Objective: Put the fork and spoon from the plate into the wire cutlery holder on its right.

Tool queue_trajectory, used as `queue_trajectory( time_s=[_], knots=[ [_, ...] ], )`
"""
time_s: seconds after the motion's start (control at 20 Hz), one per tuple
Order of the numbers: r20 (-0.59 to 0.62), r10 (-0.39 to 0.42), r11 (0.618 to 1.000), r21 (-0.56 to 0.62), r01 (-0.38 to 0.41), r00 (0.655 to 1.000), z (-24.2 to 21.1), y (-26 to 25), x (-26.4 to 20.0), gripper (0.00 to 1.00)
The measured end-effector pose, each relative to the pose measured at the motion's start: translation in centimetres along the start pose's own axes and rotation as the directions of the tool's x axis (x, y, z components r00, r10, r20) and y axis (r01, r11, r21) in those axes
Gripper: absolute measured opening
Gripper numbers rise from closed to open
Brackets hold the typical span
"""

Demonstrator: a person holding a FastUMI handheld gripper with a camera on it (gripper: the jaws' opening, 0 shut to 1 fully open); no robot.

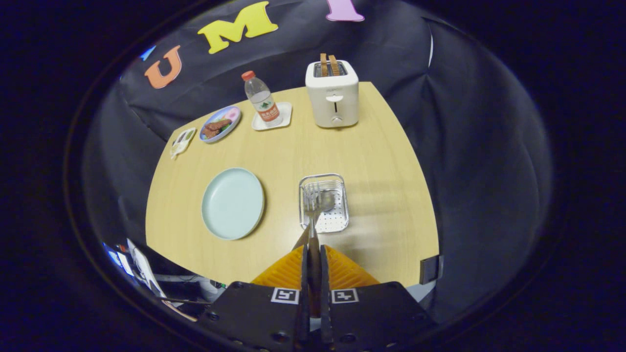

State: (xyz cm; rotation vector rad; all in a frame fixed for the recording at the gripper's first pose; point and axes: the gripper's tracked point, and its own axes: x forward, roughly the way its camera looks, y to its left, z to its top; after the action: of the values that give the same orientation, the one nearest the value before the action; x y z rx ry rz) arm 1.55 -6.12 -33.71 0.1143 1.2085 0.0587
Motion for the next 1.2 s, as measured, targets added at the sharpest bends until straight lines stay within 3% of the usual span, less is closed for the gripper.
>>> queue_trajectory(
  time_s=[0.45, 0.6, 0.75, 0.85, 0.95, 1.2],
  knots=[
    [0.007, -0.015, 0.996, 0.086, 0.014, 1.0, 3.0, -0.6, 1.0, 0.09],
    [0.041, -0.026, 0.997, 0.073, 0.023, 0.999, 4.1, -0.6, 0.8, 0.03],
    [0.058, -0.008, 0.997, 0.073, 0.004, 0.998, 4.3, -0.2, 0.5, 0.03],
    [0.065, 0.004, 0.998, 0.064, -0.008, 0.998, 4.2, 0.0, 0.5, 0.2],
    [0.101, 0.016, 0.998, 0.053, -0.022, 0.995, 4.5, 0.6, 0.3, 0.2],
    [0.256, 0.034, 0.999, -0.028, -0.028, 0.966, 5.1, 3.7, -2.2, 0.4]
  ],
)
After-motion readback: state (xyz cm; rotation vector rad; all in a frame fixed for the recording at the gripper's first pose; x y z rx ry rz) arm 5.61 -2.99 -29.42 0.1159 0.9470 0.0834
